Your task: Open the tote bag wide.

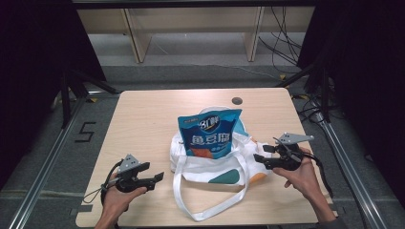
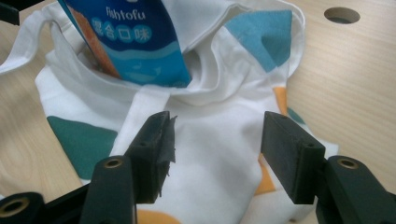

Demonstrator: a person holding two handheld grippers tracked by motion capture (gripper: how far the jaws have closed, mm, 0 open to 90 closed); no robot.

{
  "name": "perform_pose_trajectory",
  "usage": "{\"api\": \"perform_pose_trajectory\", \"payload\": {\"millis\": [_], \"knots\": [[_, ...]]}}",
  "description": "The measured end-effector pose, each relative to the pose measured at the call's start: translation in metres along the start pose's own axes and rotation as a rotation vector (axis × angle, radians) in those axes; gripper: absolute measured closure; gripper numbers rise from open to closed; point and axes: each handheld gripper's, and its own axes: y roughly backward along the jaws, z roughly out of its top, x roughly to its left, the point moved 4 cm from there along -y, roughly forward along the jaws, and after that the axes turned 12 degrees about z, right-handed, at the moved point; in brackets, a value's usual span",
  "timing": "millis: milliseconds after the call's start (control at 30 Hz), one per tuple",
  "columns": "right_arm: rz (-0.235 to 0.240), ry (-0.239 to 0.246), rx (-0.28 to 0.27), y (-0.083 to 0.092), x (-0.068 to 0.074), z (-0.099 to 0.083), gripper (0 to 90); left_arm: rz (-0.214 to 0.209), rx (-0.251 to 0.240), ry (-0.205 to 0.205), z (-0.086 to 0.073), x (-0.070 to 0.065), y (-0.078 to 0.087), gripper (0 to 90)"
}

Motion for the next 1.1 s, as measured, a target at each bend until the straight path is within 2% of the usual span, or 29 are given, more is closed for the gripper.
{"api": "perform_pose_trajectory", "payload": {"millis": [67, 100, 167, 200, 233, 267, 333, 433, 500, 600, 667, 700, 733, 767, 800, 867, 900, 967, 1000, 1033, 1067, 1100], "knots": [[-0.018, 0.033, 0.003, 0.001, -0.002, -0.005, 42.7, -0.013, -0.007, 0.020, -0.001, 0.000, 0.000, 27.4], [0.002, 0.029, 0.016, 0.001, 0.000, -0.007, 42.3, -0.011, -0.001, 0.018, -0.002, 0.000, 0.001, 27.4], [-0.032, 0.020, 0.023, 0.001, 0.001, -0.013, 41.0, -0.006, 0.001, 0.010, -0.004, -0.001, 0.000, 27.2], [-0.038, 0.034, 0.037, 0.002, 0.000, -0.015, 40.7, -0.013, 0.006, 0.002, -0.006, -0.002, 0.000, 27.1], [-0.021, 0.003, 0.029, 0.002, 0.004, -0.020, 40.8, -0.009, 0.005, 0.002, -0.006, -0.002, 0.000, 27.1], [-0.031, 0.029, 0.037, 0.004, 0.003, -0.021, 40.8, -0.009, 0.002, -0.001, -0.007, -0.003, 0.000, 27.0], [-0.025, 0.007, 0.019, 0.004, 0.007, -0.024, 40.5, -0.010, 0.005, -0.013, -0.008, -0.004, 0.001, 26.7], [-0.030, 0.014, 0.037, 0.008, 0.009, -0.034, 39.1, -0.014, 0.010, -0.026, -0.011, -0.007, 0.002, 26.6], [-0.034, -0.009, 0.026, 0.007, 0.012, -0.039, 38.8, -0.008, 0.009, -0.027, -0.013, -0.009, 0.002, 26.0], [-0.022, -0.007, 0.033, 0.006, 0.016, -0.050, 39.0, -0.017, 0.013, -0.027, -0.018, -0.011, 0.002, 25.0], [-0.049, 0.025, 0.068, 0.007, 0.016, -0.056, 38.9, -0.019, 0.029, -0.033, -0.022, -0.012, 0.002, 24.6], [-0.062, 0.033, 0.075, 0.008, 0.017, -0.058, 38.9, -0.018, 0.028, -0.021, -0.024, -0.015, 0.001, 24.1], [-0.062, 0.020, 0.071, 0.007, 0.019, -0.060, 39.0, -0.022, 0.040, -0.039, -0.025, -0.014, 0.003, 23.9], [-0.057, 0.018, 0.073, 0.008, 0.019, -0.062, 39.0, -0.013, 0.026, -0.029, -0.026, -0.016, 0.004, 23.8], [-0.059, 0.037, 0.077, 0.009, 0.019, -0.065, 38.9, -0.007, 0.028, -0.030, -0.027, -0.016, 0.005, 23.8], [-0.054, 0.006, 0.082, 0.009, 0.022, -0.071, 38.9, -0.004, 0.024, -0.022, -0.029, -0.017, 0.004, 23.7], [-0.055, 0.022, 0.080, 0.010, 0.021, -0.072, 38.9, 0.006, 0.033, -0.030, -0.030, -0.017, 0.004, 23.7], [-0.061, 0.011, 0.094, 0.010, 0.024, -0.078, 37.9, 0.011, 0.032, -0.037, -0.031, -0.019, 0.002, 23.6], [-0.067, 0.034, 0.096, 0.011, 0.024, -0.080, 38.0, 0.012, 0.025, -0.045, -0.031, -0.019, 0.001, 23.6], [-0.052, -0.012, 0.093, 0.011, 0.029, -0.084, 38.0, 0.021, 0.027, -0.047, -0.030, -0.019, 0.002, 23.6], [-0.049, 0.020, 0.088, 0.012, 0.027, -0.085, 38.0, 0.032, 0.037, -0.074, -0.030, -0.017, 0.003, 23.6], [-0.034, 0.021, 0.091, 0.012, 0.028, -0.087, 38.0, 0.033, 0.028, -0.063, -0.030, -0.018, 0.002, 23.6]]}}
